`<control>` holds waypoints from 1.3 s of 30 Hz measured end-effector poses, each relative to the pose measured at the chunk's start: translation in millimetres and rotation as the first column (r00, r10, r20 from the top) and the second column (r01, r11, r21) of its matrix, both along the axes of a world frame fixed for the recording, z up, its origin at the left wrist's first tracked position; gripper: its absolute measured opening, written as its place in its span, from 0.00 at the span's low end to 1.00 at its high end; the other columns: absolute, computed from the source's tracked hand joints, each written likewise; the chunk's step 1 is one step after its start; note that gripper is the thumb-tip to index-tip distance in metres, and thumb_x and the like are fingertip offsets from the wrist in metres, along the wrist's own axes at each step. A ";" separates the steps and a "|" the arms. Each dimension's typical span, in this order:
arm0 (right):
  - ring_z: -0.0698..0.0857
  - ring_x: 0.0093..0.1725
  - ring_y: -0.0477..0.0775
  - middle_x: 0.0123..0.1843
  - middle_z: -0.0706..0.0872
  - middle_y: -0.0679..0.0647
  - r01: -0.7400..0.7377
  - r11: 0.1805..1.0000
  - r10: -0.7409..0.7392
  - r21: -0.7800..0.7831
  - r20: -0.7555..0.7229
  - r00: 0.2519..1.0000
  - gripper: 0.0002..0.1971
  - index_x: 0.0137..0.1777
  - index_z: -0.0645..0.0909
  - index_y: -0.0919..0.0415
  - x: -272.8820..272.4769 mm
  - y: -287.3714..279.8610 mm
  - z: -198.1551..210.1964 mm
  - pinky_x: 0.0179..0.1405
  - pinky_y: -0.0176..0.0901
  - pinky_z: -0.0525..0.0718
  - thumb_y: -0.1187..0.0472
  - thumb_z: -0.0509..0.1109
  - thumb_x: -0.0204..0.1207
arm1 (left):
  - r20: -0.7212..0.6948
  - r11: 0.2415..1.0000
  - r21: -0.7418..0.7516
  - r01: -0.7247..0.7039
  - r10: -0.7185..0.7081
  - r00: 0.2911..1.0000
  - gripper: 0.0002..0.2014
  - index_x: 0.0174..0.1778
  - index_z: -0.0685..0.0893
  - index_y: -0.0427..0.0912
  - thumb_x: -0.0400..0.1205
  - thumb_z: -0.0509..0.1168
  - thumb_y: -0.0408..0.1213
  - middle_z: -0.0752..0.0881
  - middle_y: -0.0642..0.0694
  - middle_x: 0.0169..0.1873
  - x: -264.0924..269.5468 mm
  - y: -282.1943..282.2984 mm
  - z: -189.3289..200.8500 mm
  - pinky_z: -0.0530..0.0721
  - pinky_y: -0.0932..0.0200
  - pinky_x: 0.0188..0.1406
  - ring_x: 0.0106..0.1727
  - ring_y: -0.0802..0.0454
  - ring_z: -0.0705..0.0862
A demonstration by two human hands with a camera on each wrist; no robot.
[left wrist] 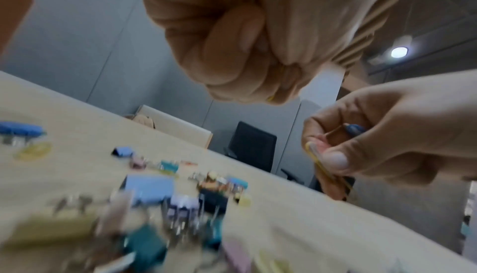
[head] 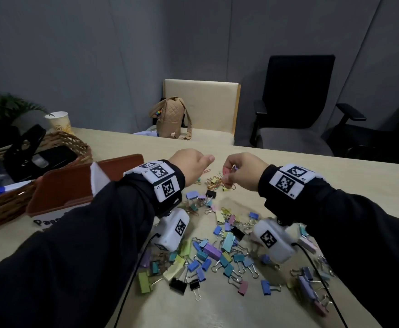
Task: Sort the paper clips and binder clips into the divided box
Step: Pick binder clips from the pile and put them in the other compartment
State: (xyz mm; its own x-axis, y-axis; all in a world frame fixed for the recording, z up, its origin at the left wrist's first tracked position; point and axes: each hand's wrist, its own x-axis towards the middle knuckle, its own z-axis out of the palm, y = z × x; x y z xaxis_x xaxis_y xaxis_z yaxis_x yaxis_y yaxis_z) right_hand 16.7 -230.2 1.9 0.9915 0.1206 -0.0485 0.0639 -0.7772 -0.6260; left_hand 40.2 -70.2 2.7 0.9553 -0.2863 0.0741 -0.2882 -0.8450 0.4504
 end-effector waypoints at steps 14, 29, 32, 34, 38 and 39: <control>0.81 0.44 0.51 0.42 0.86 0.54 -0.092 0.951 0.052 0.296 0.141 0.989 0.04 0.45 0.88 0.61 19.9 142.2 -7.3 0.43 0.38 0.76 0.65 0.71 0.77 | 0.018 0.904 0.257 -0.341 0.349 0.937 0.18 0.33 0.77 0.42 0.84 0.62 0.50 0.81 0.43 0.39 -21.8 124.8 3.9 0.73 0.45 0.68 0.55 0.40 0.82; 0.85 0.45 0.57 0.45 0.85 0.53 -0.122 0.915 0.071 0.385 0.144 0.987 0.17 0.55 0.77 0.55 32.3 167.9 -6.1 0.51 0.55 0.87 0.73 0.64 0.70 | 0.214 0.948 -0.006 -0.317 0.311 0.926 0.08 0.43 0.76 0.48 0.73 0.69 0.36 0.81 0.48 0.42 -39.1 137.9 15.6 0.75 0.57 0.47 0.48 0.46 0.80; 0.83 0.44 0.55 0.46 0.85 0.54 -0.066 0.970 0.016 0.233 0.211 0.977 0.15 0.55 0.77 0.56 37.9 133.0 -7.0 0.45 0.47 0.83 0.72 0.62 0.72 | 0.208 0.970 -0.105 -0.221 0.239 0.948 0.08 0.33 0.76 0.50 0.73 0.70 0.41 0.80 0.55 0.29 -44.9 120.3 13.4 0.79 0.58 0.40 0.38 0.50 0.80; 0.83 0.48 0.55 0.49 0.85 0.54 -0.008 0.997 -0.008 0.074 0.210 0.978 0.15 0.54 0.78 0.55 44.5 101.0 -13.1 0.45 0.43 0.81 0.72 0.61 0.73 | 0.162 0.989 -0.078 -0.123 0.134 0.978 0.06 0.34 0.80 0.49 0.76 0.69 0.42 0.80 0.55 0.29 -47.5 104.2 10.5 0.77 0.61 0.38 0.38 0.53 0.80; 0.81 0.63 0.56 0.68 0.81 0.55 0.024 0.943 -0.033 -0.332 -0.020 0.999 0.23 0.70 0.75 0.54 51.6 46.2 -31.6 0.55 0.41 0.79 0.69 0.63 0.75 | 0.073 1.000 0.009 -0.010 0.009 0.997 0.08 0.51 0.86 0.44 0.83 0.61 0.36 0.87 0.47 0.48 -40.1 72.3 -4.6 0.80 0.59 0.51 0.52 0.48 0.83; 0.78 0.68 0.57 0.73 0.77 0.55 0.007 0.910 -0.041 -0.414 -0.071 0.997 0.27 0.75 0.70 0.53 51.4 37.3 -35.0 0.61 0.43 0.78 0.69 0.63 0.76 | 0.036 0.999 0.032 -0.003 0.002 0.999 0.10 0.55 0.85 0.43 0.83 0.59 0.33 0.87 0.45 0.53 -36.4 64.5 -9.7 0.80 0.57 0.55 0.56 0.47 0.82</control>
State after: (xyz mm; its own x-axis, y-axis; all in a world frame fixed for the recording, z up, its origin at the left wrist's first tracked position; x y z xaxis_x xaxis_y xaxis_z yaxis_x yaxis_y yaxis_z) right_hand 68.1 -192.9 -33.0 0.9851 0.0495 -0.1648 0.0068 -0.9681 -0.2504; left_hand 3.8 -5.7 -7.0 0.9529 -0.2865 0.0992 -0.3014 -0.8595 0.4128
